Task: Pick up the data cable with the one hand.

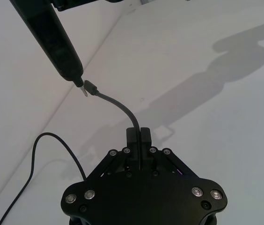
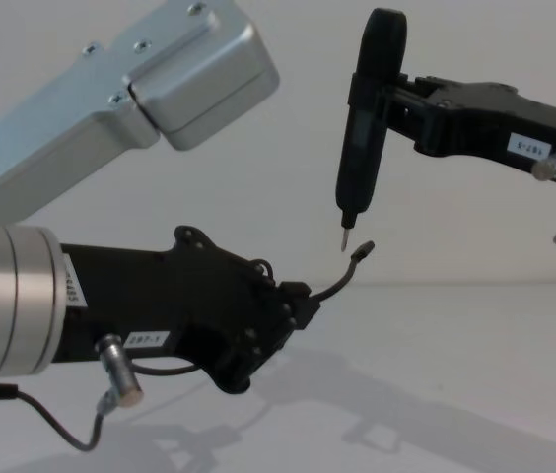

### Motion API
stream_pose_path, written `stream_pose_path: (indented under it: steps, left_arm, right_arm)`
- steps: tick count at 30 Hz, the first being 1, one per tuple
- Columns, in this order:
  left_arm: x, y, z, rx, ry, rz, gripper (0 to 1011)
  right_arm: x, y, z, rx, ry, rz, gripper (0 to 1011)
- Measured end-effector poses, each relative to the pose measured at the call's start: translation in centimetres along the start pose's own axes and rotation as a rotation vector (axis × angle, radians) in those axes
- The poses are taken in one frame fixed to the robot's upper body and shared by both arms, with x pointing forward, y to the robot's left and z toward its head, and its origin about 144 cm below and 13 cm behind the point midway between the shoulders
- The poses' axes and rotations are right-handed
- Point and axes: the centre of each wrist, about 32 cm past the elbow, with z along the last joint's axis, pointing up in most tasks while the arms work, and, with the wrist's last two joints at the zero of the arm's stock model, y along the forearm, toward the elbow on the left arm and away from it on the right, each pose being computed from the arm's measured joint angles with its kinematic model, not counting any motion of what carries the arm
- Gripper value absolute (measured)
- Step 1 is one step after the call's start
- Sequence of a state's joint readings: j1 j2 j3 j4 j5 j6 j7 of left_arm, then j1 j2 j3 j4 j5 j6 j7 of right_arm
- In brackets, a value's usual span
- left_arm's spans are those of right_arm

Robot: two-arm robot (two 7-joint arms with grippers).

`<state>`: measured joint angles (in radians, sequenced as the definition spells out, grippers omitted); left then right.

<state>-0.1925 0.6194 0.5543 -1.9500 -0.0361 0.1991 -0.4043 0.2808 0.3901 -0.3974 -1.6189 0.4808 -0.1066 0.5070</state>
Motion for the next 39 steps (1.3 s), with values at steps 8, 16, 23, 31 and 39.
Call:
stream_pose_path:
  steps: [8, 16, 23, 31, 39]
  left_arm:
    - [0.0, 0.0, 0.0, 0.0, 0.0, 0.0, 40]
    - [0.0, 0.0, 0.0, 0.0, 0.0, 0.0, 40]
    - [0.0, 0.0, 0.0, 0.0, 0.0, 0.0, 40]
    - [0.0, 0.0, 0.0, 0.0, 0.0, 0.0, 40]
    - [0.0, 0.0, 0.0, 0.0, 0.0, 0.0, 40]
  right_arm:
    - [0.02, -0.06, -0.24, 0.003, -0.012, 0.009, 283]
    - [0.03, -0.08, -0.38, 0.004, -0.018, 0.014, 283]
    - [0.04, -0.07, -0.41, 0.006, -0.02, 0.014, 283]
    - [0.31, 0.3, -0.09, 0.028, -0.015, -0.007, 283]
    - [0.69, 0.77, 0.28, 0.049, -0.012, -0.023, 283]
